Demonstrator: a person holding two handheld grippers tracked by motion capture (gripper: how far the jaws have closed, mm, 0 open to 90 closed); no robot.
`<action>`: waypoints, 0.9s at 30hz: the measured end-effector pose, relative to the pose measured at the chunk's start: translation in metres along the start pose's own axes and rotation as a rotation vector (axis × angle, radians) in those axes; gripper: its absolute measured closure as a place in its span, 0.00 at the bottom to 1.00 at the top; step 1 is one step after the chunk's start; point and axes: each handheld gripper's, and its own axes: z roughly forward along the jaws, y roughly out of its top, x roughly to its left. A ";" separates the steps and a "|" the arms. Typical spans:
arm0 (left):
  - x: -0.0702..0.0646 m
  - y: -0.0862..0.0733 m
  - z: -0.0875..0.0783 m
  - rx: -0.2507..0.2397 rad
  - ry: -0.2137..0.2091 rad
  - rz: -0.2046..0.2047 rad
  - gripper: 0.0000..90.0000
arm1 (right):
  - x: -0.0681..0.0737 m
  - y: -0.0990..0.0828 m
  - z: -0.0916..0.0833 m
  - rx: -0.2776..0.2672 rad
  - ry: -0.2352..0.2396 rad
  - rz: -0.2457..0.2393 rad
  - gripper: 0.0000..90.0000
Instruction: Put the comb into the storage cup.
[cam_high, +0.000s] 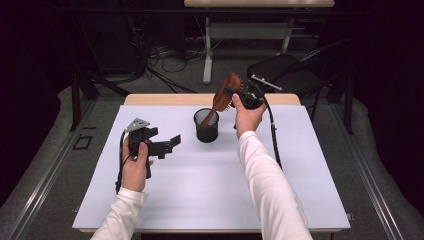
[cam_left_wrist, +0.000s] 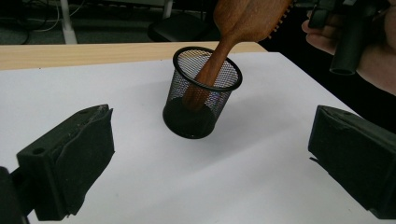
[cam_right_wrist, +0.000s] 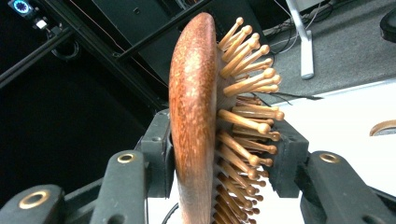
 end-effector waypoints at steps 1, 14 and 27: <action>0.000 0.000 0.000 0.000 0.001 0.000 0.00 | 0.000 -0.001 0.001 0.008 -0.002 0.001 0.56; 0.001 0.000 0.000 0.000 0.001 0.000 0.00 | 0.000 -0.011 0.007 0.014 -0.014 -0.034 0.56; 0.002 -0.001 0.000 0.000 -0.001 -0.008 0.00 | 0.001 -0.017 0.012 0.035 -0.015 -0.053 0.56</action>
